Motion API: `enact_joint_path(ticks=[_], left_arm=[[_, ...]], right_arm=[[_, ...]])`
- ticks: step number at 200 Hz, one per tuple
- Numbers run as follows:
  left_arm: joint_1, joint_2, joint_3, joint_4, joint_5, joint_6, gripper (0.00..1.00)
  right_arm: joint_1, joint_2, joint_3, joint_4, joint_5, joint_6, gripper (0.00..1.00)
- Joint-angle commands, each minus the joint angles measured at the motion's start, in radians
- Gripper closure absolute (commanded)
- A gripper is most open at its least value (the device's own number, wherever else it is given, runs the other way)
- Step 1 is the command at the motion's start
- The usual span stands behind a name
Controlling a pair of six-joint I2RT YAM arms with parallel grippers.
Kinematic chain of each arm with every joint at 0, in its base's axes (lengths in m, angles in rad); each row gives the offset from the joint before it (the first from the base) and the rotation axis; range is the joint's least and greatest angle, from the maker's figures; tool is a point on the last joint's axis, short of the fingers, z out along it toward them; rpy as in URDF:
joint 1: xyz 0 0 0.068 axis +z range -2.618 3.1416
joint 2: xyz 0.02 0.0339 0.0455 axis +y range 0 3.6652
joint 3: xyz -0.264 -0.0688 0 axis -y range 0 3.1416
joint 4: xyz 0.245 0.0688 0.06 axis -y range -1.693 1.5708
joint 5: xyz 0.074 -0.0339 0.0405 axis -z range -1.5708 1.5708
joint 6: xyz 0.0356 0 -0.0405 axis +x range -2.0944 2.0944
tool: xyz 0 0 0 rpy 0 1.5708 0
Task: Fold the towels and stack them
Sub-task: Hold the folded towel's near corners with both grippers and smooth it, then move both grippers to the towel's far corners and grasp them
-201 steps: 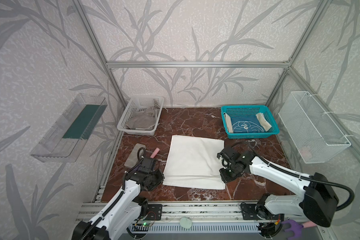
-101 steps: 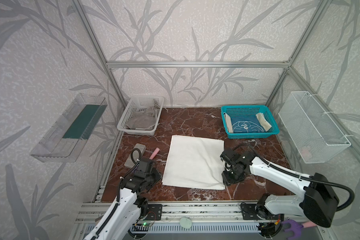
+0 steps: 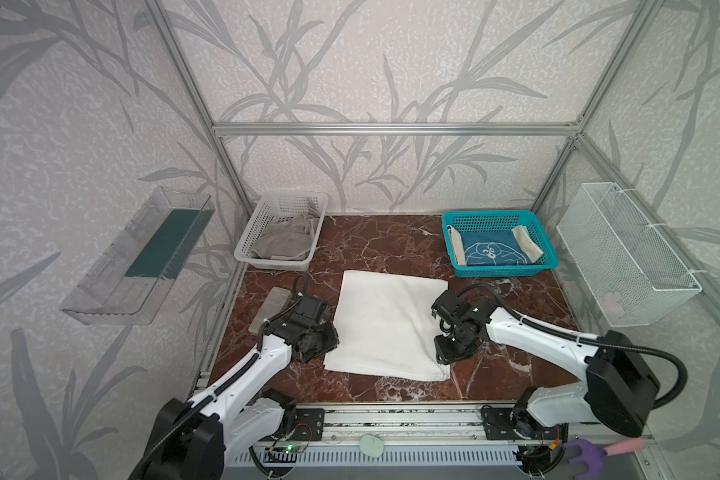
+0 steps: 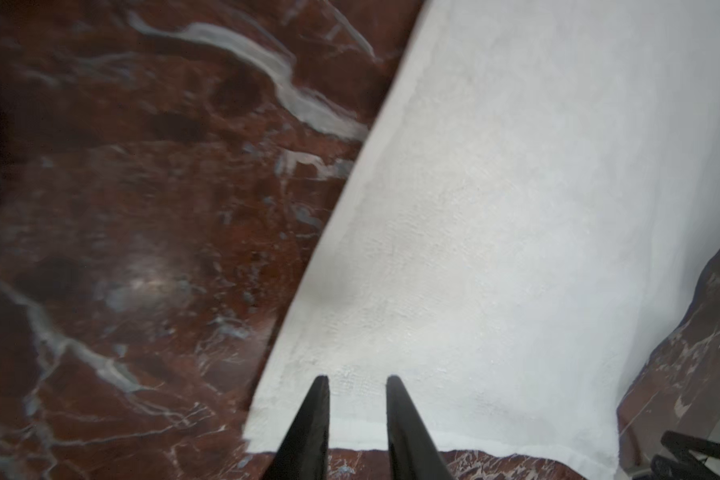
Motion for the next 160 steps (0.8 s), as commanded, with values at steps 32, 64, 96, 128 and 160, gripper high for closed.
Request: enact_joint_path(ticks=[32, 64, 96, 128, 160], left_arm=[[-0.211, 0.243, 0.020, 0.065, -0.027, -0.017, 0.75], [-0.233, 0.217, -0.071, -0.015, -0.080, -0.074, 0.74], [-0.236, 0.054, -0.088, -0.096, -0.154, -0.132, 0.75], [-0.222, -0.042, 0.055, -0.210, -0.282, -0.087, 0.72], [-0.073, -0.013, 0.232, -0.194, -0.258, 0.062, 0.60]], right_arm=[[0.046, 0.061, -0.082, 0.015, -0.008, 0.041, 0.67], [0.062, 0.045, -0.122, -0.035, 0.105, 0.063, 0.68], [0.073, 0.087, -0.011, -0.060, 0.160, -0.025, 0.68], [0.039, 0.119, 0.197, -0.104, 0.249, -0.115, 0.64], [-0.078, 0.132, 0.340, -0.083, 0.174, -0.198, 0.61]])
